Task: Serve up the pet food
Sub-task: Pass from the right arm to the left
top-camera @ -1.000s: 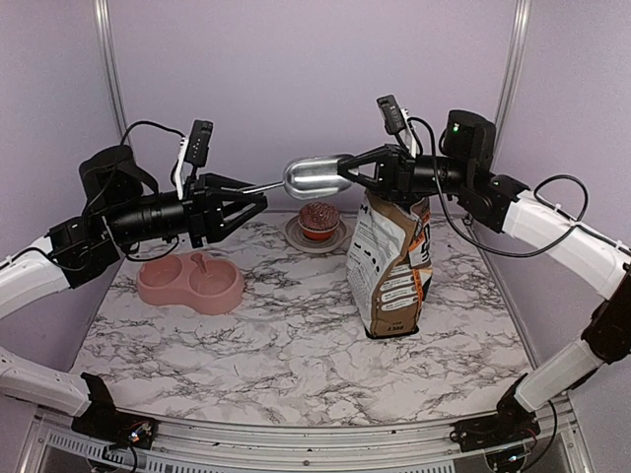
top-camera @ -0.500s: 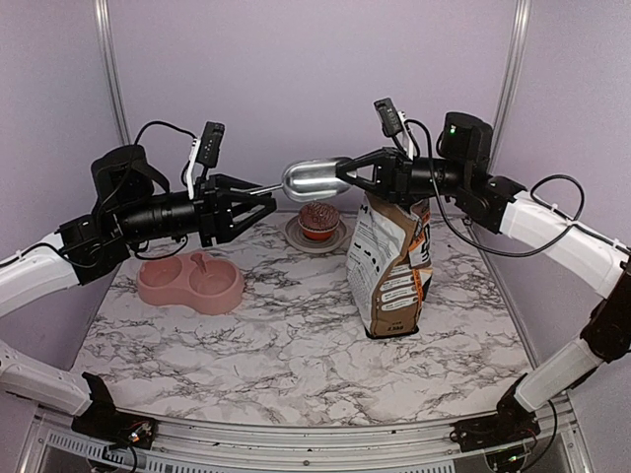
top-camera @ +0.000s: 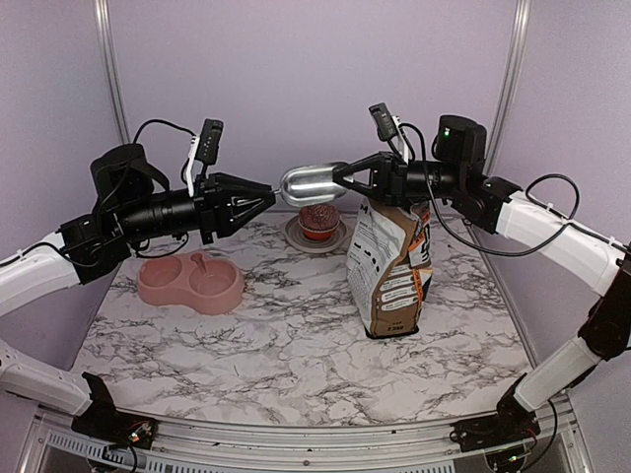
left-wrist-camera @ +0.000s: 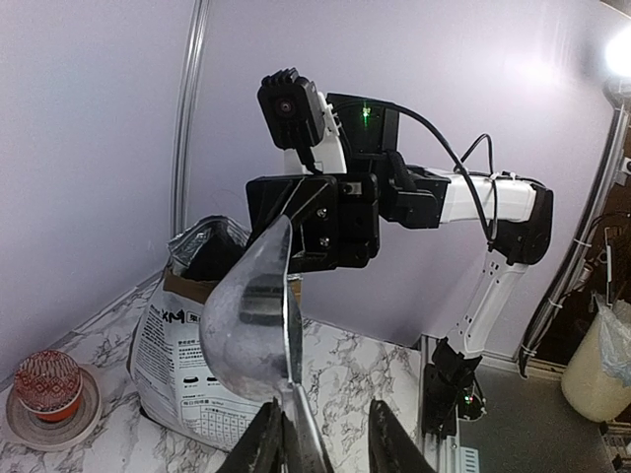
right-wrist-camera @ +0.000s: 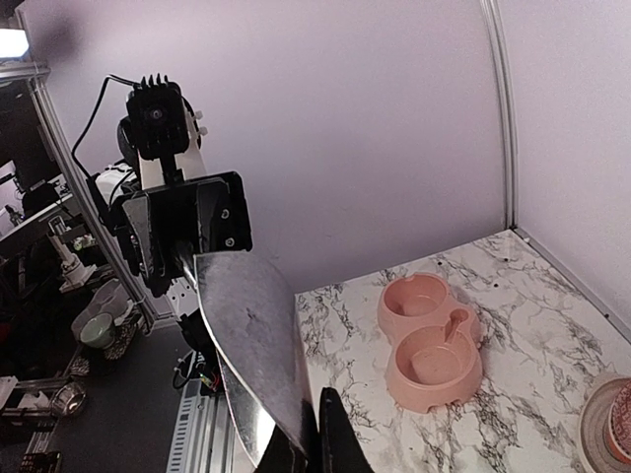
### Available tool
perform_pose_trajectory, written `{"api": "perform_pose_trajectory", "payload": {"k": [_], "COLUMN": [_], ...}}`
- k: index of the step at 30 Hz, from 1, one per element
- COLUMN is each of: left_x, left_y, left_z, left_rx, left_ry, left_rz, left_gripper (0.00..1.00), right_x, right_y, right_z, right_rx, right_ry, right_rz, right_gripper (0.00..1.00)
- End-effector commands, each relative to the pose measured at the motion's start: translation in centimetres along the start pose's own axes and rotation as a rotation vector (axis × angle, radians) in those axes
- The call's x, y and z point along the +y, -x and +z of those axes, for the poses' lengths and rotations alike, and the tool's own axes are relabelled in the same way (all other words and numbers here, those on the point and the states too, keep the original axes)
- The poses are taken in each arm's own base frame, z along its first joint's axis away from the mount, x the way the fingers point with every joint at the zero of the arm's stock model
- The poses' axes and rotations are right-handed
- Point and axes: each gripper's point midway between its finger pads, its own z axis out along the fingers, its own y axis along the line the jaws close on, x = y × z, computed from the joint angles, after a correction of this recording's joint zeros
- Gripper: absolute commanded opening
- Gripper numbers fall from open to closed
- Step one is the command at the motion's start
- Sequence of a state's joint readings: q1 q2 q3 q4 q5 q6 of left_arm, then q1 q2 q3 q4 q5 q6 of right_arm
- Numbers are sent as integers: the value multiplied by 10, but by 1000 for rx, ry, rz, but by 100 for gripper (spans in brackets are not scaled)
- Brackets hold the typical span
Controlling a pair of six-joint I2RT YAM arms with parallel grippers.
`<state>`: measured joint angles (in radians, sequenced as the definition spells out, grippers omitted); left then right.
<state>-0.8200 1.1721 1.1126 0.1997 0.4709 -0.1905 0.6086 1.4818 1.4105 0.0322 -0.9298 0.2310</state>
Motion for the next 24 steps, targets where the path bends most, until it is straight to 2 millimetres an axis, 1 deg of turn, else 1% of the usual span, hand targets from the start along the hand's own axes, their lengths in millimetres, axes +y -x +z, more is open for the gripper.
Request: {"api": "perform_pose_trajectory", "payload": {"k": [1, 8, 18, 24], "left_x": [2, 4, 6, 8], "left_y": [10, 7, 6, 3], "left_z": [3, 5, 6, 9], "left_rx": [-31, -24, -23, -14], "left_ry": [-1, 0, 10, 10], "left_rz": [16, 12, 11, 8], "left_gripper": [29, 26, 24, 20], "right_x": [3, 3, 3, 4], "right_y": [7, 6, 3, 6], "right_z": [2, 2, 4, 4], "right_rx": [-9, -4, 12, 9], "right_ry": [3, 5, 6, 9], "right_rz": [-28, -27, -32, -36], "right_gripper": [0, 0, 0, 0]}}
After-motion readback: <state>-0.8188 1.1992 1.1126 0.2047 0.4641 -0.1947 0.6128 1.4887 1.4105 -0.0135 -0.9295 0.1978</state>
